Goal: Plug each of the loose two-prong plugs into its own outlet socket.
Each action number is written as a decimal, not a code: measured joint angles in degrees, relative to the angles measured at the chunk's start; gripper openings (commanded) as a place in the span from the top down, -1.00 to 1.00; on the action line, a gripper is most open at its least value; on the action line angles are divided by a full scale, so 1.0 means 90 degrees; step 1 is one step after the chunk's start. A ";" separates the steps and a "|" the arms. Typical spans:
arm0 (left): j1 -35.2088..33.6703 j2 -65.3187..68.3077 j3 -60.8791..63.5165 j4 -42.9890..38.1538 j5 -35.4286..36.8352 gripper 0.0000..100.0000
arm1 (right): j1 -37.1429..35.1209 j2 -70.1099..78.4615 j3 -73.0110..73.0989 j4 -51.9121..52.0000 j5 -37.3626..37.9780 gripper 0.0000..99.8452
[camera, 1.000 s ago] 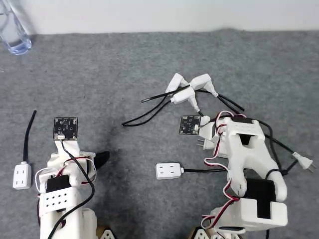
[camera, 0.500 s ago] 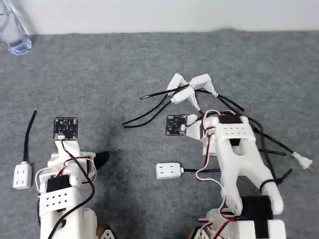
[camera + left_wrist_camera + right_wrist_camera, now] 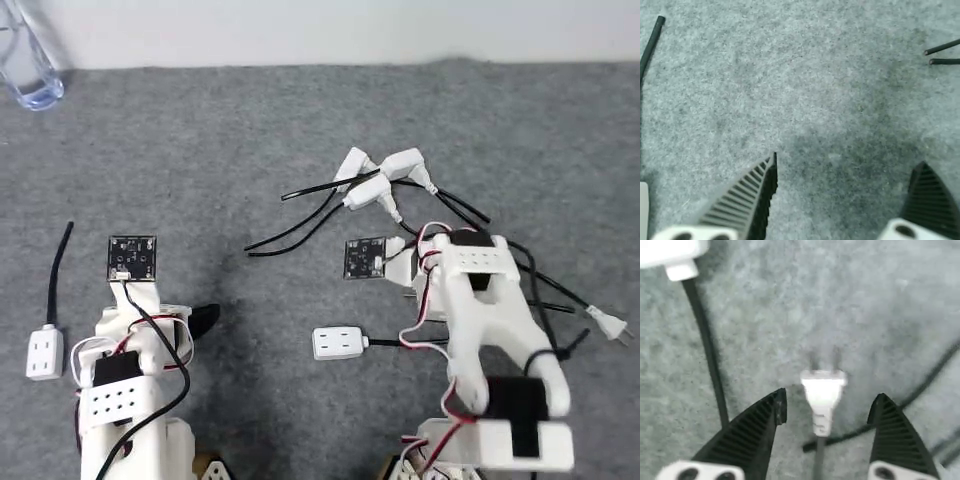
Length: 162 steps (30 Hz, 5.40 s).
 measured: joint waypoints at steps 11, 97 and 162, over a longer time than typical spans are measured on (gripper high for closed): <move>0.0000 0.0000 0.0000 0.0000 0.0000 0.22 | 0.0000 0.1407 -0.1416 0.0781 0.0049 0.53; 0.0733 0.0000 -0.0049 0.0430 0.0039 0.22 | -0.0313 0.1231 -0.1739 0.1885 0.0234 0.98; 0.4972 -0.0088 0.0000 -0.1270 0.3946 0.22 | -0.2882 -0.2833 -0.1211 0.3761 -0.3018 0.98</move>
